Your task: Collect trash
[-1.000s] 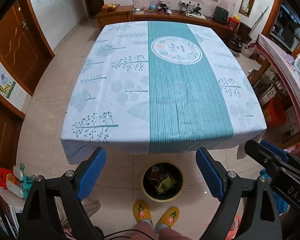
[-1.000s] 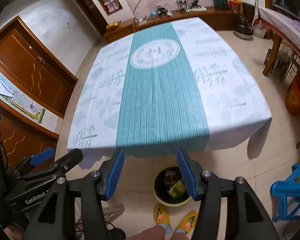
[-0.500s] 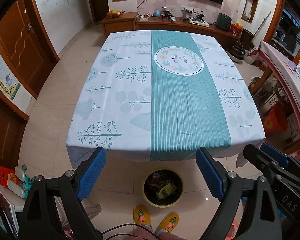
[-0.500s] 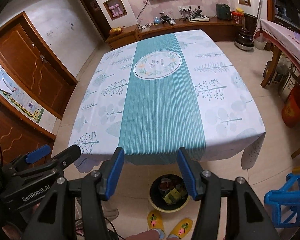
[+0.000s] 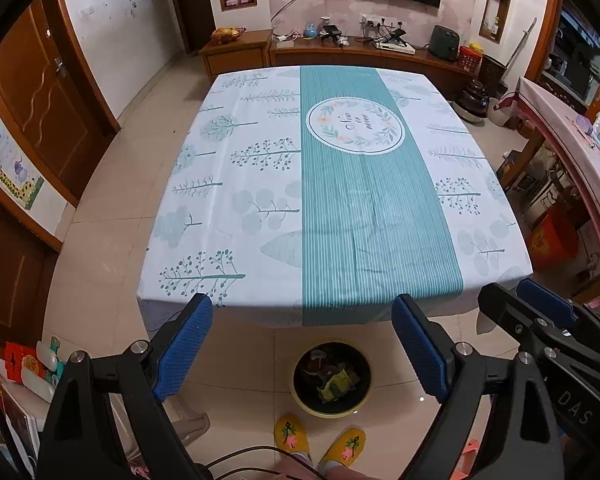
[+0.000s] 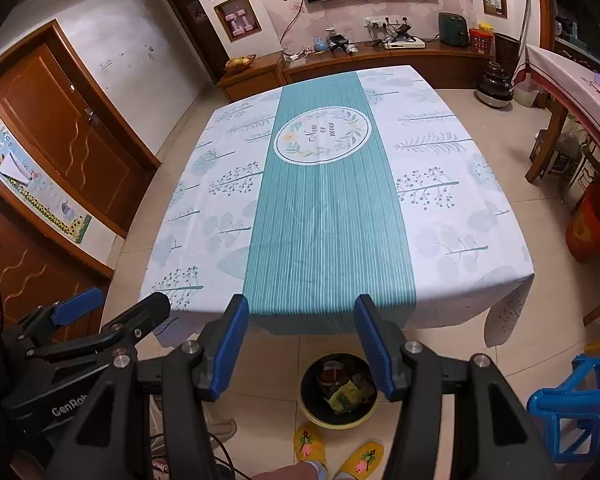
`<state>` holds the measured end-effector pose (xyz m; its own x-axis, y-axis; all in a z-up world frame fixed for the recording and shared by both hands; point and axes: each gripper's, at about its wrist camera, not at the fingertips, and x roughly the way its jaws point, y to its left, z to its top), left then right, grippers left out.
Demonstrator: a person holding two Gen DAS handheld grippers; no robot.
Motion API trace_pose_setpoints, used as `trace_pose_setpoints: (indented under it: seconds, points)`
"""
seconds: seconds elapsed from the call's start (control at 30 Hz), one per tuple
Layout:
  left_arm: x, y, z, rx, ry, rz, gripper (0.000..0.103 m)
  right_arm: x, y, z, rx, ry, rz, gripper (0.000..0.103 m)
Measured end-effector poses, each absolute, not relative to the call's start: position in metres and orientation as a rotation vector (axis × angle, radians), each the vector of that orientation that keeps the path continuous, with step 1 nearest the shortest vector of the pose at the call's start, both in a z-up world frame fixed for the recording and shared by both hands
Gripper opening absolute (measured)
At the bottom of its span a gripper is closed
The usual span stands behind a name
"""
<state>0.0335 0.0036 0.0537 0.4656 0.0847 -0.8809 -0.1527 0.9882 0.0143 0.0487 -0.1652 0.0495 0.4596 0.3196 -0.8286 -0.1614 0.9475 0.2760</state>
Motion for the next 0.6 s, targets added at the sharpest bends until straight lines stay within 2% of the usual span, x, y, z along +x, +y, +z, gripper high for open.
trace_pose_setpoints:
  seconds: [0.6]
  points:
    - [0.0345,0.0043,0.0572,-0.041,1.071,0.142,0.09,0.048,-0.1673,0.0486,0.166,1.049,0.292,0.055]
